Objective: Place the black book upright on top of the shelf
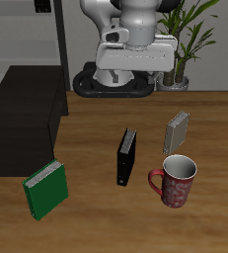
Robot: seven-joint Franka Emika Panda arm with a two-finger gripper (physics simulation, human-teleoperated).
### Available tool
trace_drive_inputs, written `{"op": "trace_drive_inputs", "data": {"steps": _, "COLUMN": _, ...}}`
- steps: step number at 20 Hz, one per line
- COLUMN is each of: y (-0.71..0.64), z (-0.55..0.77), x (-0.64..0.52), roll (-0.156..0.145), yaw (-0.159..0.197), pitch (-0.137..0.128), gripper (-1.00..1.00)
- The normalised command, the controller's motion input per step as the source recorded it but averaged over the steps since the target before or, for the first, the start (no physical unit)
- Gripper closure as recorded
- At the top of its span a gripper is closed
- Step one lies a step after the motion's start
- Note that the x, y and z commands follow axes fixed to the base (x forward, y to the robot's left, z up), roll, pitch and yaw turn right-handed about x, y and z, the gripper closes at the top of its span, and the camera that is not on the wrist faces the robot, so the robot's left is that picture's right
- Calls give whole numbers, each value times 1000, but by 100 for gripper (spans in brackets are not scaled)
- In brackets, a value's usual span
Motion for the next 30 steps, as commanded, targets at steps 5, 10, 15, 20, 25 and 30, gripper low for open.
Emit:
{"op": "trace_drive_inputs", "data": {"steps": 5, "y": 27, "z": -210, "x": 236, "roll": -7, "yaw": 3, "pitch": -10, "gripper": -100}}
{"op": "trace_drive_inputs", "data": {"steps": 10, "y": -51, "z": -253, "x": 138, "roll": -13, "yaw": -23, "pitch": 5, "gripper": -100}}
{"op": "trace_drive_inputs", "data": {"steps": 15, "y": 4, "z": -281, "x": 25, "roll": 18, "yaw": -22, "pitch": -14, "gripper": -100}}
{"op": "trace_drive_inputs", "data": {"steps": 20, "y": 31, "z": -329, "x": 5, "roll": 19, "yaw": -28, "pitch": -22, "gripper": -100}}
{"op": "trace_drive_inputs", "data": {"steps": 25, "y": 16, "z": -274, "x": 44, "roll": 23, "yaw": -17, "pitch": 6, "gripper": -100}}
{"op": "trace_drive_inputs", "data": {"steps": 30, "y": -41, "z": -277, "x": 88, "roll": 5, "yaw": -5, "pitch": 7, "gripper": -100}}
